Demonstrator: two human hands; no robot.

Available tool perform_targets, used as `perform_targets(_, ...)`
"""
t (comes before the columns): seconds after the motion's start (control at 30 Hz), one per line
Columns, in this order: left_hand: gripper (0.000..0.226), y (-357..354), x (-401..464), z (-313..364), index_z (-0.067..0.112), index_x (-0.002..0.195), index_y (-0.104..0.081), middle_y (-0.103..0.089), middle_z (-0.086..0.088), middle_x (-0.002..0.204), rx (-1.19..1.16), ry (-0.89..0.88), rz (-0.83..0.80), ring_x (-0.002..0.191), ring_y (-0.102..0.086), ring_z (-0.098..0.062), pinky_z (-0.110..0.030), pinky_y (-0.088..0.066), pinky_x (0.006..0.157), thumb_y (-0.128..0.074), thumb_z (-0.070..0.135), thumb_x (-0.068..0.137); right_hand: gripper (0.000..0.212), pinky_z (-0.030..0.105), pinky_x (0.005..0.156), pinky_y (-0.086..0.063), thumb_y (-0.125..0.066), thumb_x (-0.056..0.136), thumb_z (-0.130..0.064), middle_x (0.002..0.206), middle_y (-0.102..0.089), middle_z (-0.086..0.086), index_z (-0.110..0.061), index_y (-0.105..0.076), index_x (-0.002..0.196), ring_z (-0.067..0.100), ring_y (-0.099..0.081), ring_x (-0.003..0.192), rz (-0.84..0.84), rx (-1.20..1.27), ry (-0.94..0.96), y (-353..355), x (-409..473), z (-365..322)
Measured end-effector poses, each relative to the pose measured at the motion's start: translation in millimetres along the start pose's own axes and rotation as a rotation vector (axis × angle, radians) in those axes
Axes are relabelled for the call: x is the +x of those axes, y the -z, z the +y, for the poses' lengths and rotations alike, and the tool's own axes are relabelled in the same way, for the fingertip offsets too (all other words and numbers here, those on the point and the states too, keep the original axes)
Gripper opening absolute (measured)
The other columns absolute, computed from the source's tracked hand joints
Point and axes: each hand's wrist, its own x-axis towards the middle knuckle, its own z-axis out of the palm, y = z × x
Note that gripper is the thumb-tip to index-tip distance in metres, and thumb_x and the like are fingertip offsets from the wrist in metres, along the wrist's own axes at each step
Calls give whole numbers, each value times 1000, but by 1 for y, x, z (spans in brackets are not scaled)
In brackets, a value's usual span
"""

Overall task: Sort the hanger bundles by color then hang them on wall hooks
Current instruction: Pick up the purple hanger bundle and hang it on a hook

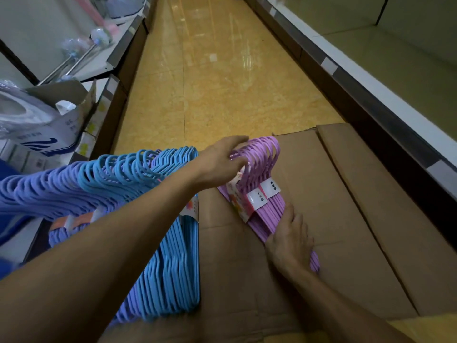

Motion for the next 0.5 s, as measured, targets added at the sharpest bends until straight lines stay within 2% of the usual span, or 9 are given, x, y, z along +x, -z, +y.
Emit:
perform_targets(0.07,50,-5,-4,-5,22,149,-39,-37,-1,156,-132,84,115,141,-37,-18,-30,-34,109,-50,33,102,82,45,100,-40,-62,86,-21,141,-42,13,-14,-16,153,32,-45,127,2,47,-14,12,3,11)
perform_targets(0.13,47,-7,-5,-13,18,146,-44,-44,-7,151,-187,192,213,135,-45,-22,-37,-40,109,-50,33,102,80,45,99,-40,-58,86,-18,143,-42,12,-15,-17,154,33,-45,127,-10,88,-18,25,5,20)
perform_targets(0.17,46,-8,-6,-15,16,144,-46,-48,-8,147,-201,241,243,130,-49,-23,-39,-42,108,-50,32,101,79,45,99,-40,-57,87,-16,144,-41,12,-16,-17,155,33,-45,128,-17,109,-15,31,5,24)
perform_targets(0.23,42,-11,-8,-17,11,139,-50,-54,-7,139,-263,309,268,119,-54,-20,-33,-46,100,-51,29,101,80,45,100,-40,-56,86,-15,147,-40,10,-17,-17,156,32,-44,130,-18,156,3,43,5,29)
perform_targets(0.3,28,-16,-11,-17,15,125,-58,-56,-2,120,-347,342,274,108,-55,-19,-30,-49,90,-53,26,100,80,44,100,-42,-56,84,-13,148,-41,8,-20,-20,155,31,-45,129,7,215,41,53,4,33)
perform_targets(0.4,13,-25,-10,-17,12,102,-60,-56,2,94,-472,409,277,98,-57,-22,-41,-48,100,-54,24,100,79,49,96,-48,-57,82,-12,142,-47,4,-23,-24,152,28,-50,122,39,328,123,68,7,35)
perform_targets(0.47,20,-29,-9,-12,16,81,-51,-49,0,81,-662,486,278,89,-54,-20,-38,-48,87,-55,23,100,77,48,92,-51,-57,82,-9,136,-50,2,-26,-27,151,25,-54,115,41,417,181,80,11,34)
perform_targets(0.5,23,-29,-9,-10,17,79,-49,-46,-1,80,-781,513,269,85,-51,-19,-35,-47,81,-57,24,99,76,47,89,-53,-57,83,-8,130,-53,1,-28,-28,151,23,-56,109,33,462,207,86,14,34)
